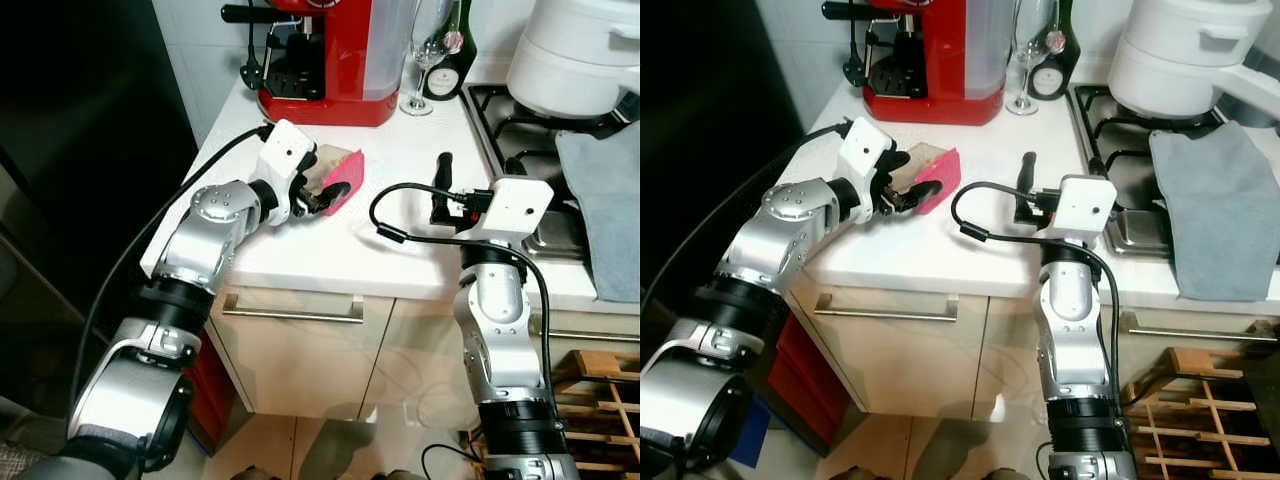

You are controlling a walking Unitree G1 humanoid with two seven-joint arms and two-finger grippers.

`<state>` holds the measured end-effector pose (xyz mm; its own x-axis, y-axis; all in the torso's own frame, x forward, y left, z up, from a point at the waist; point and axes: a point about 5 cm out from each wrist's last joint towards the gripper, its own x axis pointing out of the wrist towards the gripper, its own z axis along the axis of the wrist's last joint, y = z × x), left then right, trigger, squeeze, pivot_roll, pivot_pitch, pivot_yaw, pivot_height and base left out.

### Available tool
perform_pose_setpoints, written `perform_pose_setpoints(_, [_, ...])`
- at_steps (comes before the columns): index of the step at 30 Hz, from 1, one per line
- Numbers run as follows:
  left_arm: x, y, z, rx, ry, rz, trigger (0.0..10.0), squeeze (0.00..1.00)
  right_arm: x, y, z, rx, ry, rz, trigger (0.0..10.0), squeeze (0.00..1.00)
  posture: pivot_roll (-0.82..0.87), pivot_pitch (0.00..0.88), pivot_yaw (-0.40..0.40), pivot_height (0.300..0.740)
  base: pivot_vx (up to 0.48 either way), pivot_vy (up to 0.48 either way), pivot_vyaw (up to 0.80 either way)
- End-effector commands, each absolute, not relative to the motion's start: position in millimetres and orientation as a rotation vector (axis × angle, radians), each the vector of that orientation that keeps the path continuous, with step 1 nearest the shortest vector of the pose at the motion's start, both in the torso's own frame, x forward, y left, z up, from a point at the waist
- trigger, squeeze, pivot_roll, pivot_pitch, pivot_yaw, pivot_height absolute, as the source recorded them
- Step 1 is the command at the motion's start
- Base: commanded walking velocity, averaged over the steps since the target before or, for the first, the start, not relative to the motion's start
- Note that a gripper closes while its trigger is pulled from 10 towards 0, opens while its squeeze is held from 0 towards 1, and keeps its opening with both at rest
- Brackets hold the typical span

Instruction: Restocking fridge

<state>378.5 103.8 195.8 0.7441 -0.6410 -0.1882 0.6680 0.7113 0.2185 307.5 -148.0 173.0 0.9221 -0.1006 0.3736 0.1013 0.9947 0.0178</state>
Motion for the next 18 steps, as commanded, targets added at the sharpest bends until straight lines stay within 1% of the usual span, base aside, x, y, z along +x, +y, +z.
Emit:
perform_pose_setpoints(1, [379.3, 110.2, 179.5, 0.28, 0.19, -0.714, 0.0, 0.0, 306.7, -147.3, 175.1, 0.003, -0.386, -0.103, 10.0, 0.0, -0.04, 0.0, 0.068, 0.74, 0.0, 0.0, 0.0])
perform_pose_setpoints(10, [385.7, 110.0, 189.3, 0.26, 0.131, -0.708, 0.0, 0.0, 308.0, -148.1, 175.4, 0.0, -0.384, -0.103, 10.0, 0.0, -0.05, 0.0, 0.066, 0.74, 0.0, 0.0, 0.0])
perform_pose_setpoints(16, [386.1, 109.5, 185.6, 0.237, 0.141, -0.713, 0.0, 0.0, 308.7, -148.2, 174.5, 0.001, -0.379, -0.102, 10.0, 0.0, -0.04, 0.0, 0.066, 0.74, 0.0, 0.0, 0.0])
perform_pose_setpoints(18, [386.9, 109.4, 184.7, 0.189, 0.149, -0.714, 0.0, 0.0, 309.1, -147.8, 174.2, 0.003, -0.378, -0.101, 10.0, 0.0, -0.04, 0.0, 0.066, 0.74, 0.0, 0.0, 0.0])
